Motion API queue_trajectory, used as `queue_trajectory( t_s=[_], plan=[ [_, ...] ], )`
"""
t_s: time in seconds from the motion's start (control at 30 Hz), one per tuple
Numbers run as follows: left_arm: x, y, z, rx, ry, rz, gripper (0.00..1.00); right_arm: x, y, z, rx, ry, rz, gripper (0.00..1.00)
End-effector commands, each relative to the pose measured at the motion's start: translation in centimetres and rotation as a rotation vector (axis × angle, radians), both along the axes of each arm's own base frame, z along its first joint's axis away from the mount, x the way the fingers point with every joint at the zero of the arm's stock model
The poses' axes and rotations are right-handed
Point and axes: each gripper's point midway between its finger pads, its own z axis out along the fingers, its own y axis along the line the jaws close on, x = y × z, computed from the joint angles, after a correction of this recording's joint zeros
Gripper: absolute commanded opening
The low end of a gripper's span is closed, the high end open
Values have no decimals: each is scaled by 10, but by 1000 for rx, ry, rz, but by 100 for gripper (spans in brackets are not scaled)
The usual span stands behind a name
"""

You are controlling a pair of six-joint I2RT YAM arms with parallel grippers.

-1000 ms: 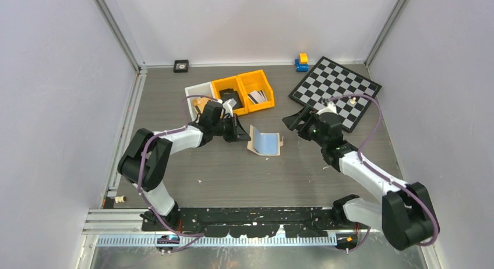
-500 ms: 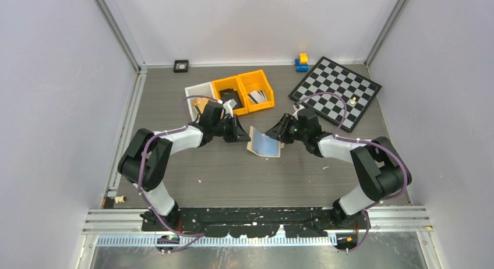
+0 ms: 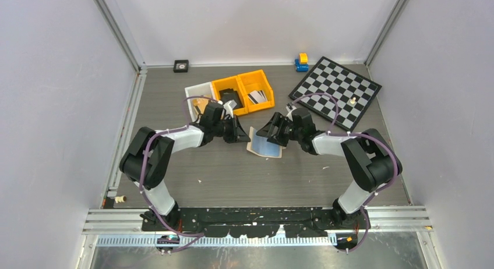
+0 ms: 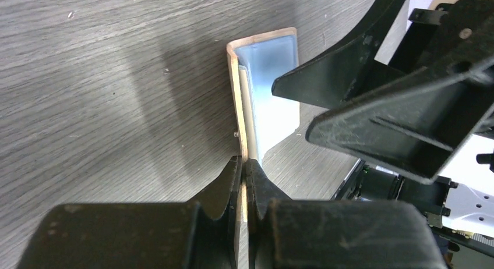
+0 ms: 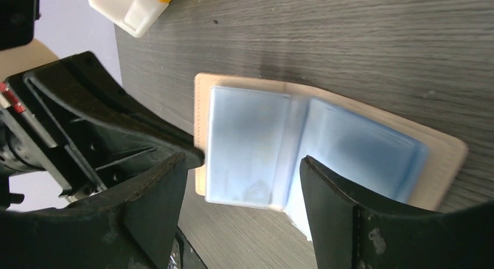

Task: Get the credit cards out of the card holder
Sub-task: Remove the credit card from the card holder.

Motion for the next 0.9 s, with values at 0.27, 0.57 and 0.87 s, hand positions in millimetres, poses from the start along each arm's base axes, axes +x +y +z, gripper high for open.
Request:
queue_trajectory(
  t_s=[0.27, 0.57, 0.87],
  plan=[
    [5, -14, 1, -71, 15, -29, 5, 1, 24, -14, -111, 5, 62, 73],
    [5, -16, 20, -160, -25, -24, 3, 1, 13, -18, -278, -17, 31, 63],
    [7, -12, 28, -198, -49, -9, 0, 0, 12, -8, -264, -48, 29, 52]
  ],
)
